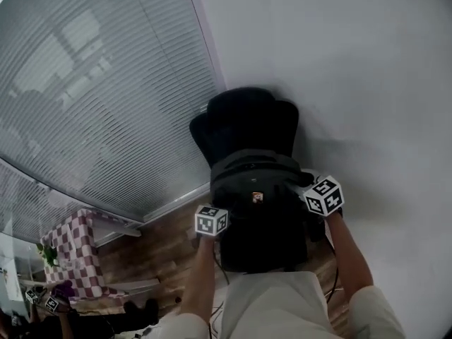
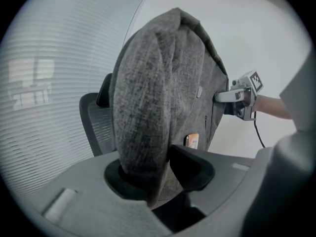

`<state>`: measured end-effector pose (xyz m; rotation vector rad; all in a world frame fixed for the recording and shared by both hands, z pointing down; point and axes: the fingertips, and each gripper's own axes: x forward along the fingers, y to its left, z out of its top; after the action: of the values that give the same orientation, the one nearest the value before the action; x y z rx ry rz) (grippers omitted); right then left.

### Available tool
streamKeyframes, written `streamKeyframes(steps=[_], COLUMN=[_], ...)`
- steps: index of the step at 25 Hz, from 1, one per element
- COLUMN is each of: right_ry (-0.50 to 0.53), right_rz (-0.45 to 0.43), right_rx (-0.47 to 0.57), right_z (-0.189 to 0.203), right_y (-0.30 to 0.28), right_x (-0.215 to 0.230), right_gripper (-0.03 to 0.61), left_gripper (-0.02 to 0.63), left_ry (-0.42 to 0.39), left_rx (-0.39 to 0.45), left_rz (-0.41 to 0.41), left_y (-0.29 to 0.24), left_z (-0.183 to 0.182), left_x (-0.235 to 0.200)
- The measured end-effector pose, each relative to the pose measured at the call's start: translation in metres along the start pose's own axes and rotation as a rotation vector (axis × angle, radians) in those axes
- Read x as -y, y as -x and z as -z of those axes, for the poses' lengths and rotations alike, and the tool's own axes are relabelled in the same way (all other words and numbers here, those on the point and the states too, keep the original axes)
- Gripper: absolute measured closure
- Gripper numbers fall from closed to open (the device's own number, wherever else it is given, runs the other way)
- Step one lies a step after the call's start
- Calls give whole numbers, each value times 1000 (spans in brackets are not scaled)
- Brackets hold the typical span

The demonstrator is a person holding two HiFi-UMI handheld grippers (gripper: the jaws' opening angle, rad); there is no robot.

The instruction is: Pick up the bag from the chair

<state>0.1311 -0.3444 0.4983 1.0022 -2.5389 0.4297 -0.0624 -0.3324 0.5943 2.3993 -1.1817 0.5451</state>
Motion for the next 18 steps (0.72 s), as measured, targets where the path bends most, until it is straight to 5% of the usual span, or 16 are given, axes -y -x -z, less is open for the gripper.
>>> streamKeyframes(steps=[18], right_ry=[62], right_rz=[-186], right_rx=[41], right_z=[-8], right_y=[102], right_x=[-42], right_gripper=[457], left_gripper=[466], left_ry=[-53], left_rx=[38], left_rz=[-206], left_y=[98], left_z=[-6], left_x=[115])
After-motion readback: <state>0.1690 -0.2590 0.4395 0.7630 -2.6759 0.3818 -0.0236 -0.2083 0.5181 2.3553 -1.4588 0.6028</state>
